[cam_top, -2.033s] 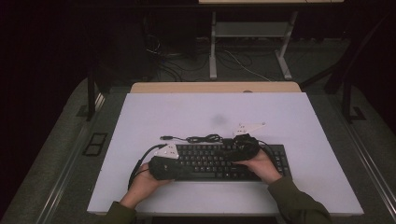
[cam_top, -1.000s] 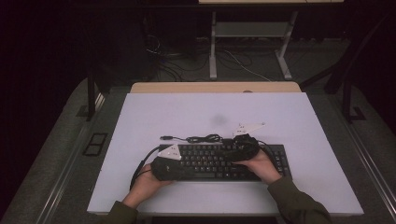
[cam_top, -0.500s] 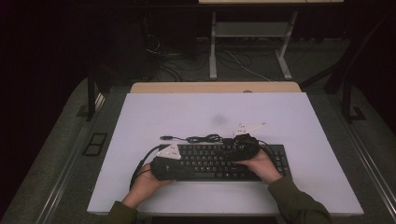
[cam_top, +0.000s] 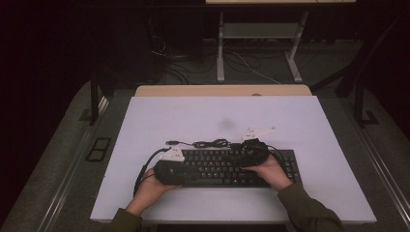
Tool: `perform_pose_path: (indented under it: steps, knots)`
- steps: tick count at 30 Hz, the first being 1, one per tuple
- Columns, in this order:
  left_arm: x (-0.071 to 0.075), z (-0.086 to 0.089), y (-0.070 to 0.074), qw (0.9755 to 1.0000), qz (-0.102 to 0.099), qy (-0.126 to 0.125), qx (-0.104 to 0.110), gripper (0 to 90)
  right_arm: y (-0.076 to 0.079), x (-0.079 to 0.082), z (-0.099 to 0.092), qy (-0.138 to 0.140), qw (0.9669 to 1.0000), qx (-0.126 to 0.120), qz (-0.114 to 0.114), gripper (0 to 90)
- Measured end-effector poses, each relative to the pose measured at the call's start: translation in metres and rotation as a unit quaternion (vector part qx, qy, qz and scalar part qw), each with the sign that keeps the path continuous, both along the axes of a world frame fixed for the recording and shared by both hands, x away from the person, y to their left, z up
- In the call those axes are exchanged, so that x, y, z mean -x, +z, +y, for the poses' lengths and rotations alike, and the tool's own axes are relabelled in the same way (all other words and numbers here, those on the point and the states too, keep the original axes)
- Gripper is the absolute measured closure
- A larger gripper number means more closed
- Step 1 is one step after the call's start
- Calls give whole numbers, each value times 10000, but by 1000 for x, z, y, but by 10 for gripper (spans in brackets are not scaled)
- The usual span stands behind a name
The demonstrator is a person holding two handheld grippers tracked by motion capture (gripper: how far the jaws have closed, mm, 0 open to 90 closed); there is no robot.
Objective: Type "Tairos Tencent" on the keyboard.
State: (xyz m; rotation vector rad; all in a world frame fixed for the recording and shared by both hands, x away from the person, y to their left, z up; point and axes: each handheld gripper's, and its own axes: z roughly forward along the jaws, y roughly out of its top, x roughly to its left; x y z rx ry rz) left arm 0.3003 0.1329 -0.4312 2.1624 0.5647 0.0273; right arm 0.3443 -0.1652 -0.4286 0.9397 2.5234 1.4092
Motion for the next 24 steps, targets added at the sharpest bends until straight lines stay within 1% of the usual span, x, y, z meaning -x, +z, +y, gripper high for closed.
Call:
perform_pose_path:
  steps: [2,5,10,15,17,24]
  knots:
    - [-1,0,-1,10000,-24,95,18,586,0,0,0,1,10000,-1,2,385]
    - [-2,2,-1,9997,-20,227,100,508,0,0,-1,-5,10000,0,7,385]
    - [-4,4,-1,9990,-75,389,198,403,0,0,-2,-17,10000,-8,13,384]
    - [-4,4,-2,9986,-113,477,190,347,2,3,-5,-8,10000,-6,13,397]
    - [-4,4,-2,9984,-127,500,226,328,3,4,-7,-5,10000,-7,8,413]
    - [-5,2,-3,9980,-148,551,270,294,5,9,-15,86,10000,-24,9,465]
